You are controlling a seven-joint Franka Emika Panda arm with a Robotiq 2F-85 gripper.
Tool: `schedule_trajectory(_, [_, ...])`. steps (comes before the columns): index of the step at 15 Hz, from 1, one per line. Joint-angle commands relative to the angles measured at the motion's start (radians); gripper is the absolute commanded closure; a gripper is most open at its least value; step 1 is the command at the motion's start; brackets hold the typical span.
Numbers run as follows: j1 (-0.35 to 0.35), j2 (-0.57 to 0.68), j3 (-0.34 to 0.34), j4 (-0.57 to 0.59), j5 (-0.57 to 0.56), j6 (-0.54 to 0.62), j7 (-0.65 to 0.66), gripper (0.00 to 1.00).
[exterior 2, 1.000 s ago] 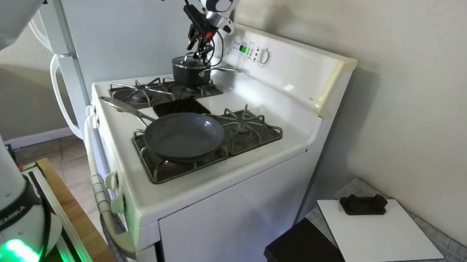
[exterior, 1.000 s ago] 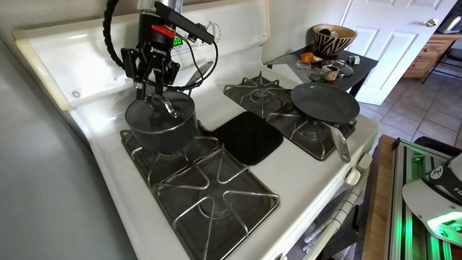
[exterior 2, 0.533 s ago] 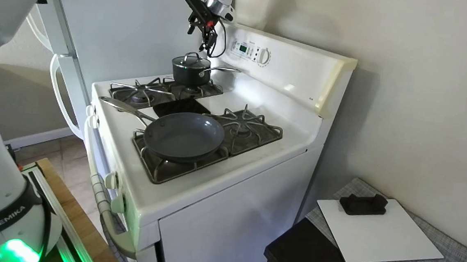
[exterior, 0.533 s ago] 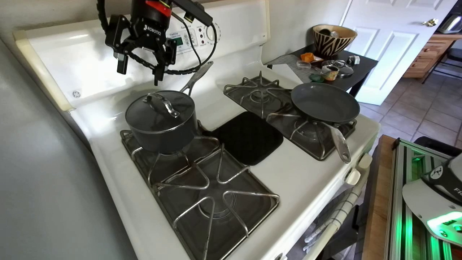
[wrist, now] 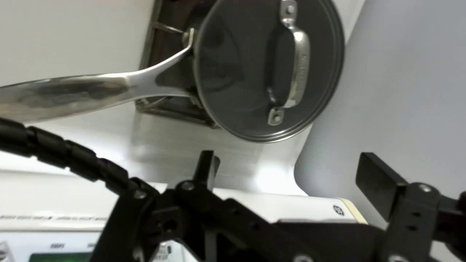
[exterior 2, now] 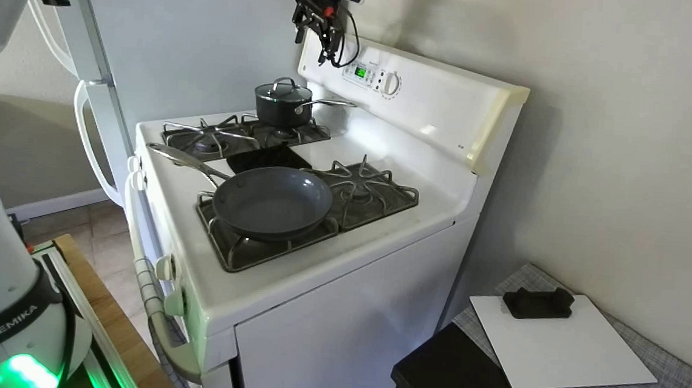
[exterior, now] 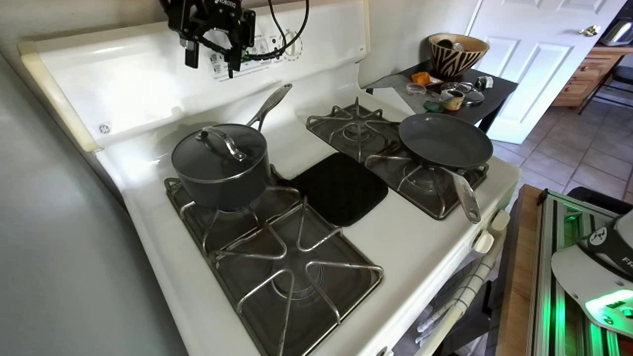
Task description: Pick up the clear pot lid from the black over mitten and place it on the black pot, slide the black pot to the bottom left cooker on the stove using the handle
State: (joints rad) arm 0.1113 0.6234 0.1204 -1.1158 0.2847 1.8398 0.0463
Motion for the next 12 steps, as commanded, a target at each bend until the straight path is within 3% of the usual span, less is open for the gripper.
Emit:
schedule_trajectory(1, [0.011, -0.061, -0.022, -0.087, -0.113, 0.026, -0.129, 0.00])
schedule_trajectory(7, [0.014, -0.125, -0.019, -0.217, -0.256, 0.085, -0.368, 0.00])
schedule_trajectory(12, [0.030, -0.181, -0.050, -0.350, -0.328, 0.230, -0.138, 0.00])
